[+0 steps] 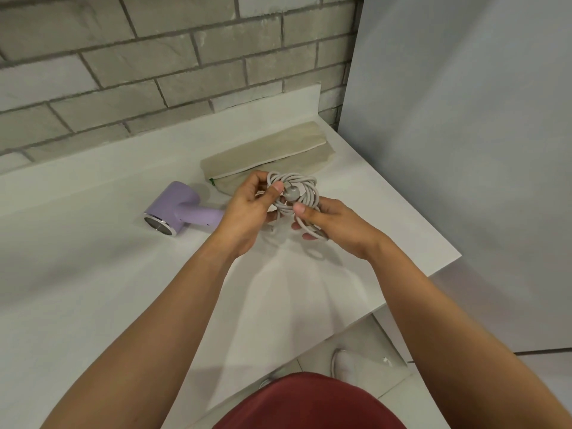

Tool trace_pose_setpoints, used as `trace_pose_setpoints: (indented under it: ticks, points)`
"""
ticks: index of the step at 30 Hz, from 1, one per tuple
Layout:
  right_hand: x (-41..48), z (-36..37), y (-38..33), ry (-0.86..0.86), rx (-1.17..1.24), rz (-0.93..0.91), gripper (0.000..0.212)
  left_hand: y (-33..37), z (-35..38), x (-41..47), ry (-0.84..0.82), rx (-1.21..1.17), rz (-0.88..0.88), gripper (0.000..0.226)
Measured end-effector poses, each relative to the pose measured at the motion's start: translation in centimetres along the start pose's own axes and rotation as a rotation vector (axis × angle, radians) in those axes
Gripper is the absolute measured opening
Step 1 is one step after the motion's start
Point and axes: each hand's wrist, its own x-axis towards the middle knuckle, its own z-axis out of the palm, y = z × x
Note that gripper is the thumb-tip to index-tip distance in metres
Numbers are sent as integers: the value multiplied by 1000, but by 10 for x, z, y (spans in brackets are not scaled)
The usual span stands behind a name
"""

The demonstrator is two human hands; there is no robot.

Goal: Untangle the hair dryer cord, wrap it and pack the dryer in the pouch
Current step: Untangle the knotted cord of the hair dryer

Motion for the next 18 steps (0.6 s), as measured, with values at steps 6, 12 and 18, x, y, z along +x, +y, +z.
trace_pose_setpoints:
  ticks: [6, 12, 18]
  points:
    - [2, -8, 10, 63, 387, 92, 44, 1, -7, -1, 9, 56, -28, 9]
    - [2, -7, 9, 205, 215, 48, 34, -2, -11, -4, -17, 64, -13, 3]
    - [3, -12, 10, 342, 184, 20, 60, 0, -13, -6, -14, 34, -33, 20]
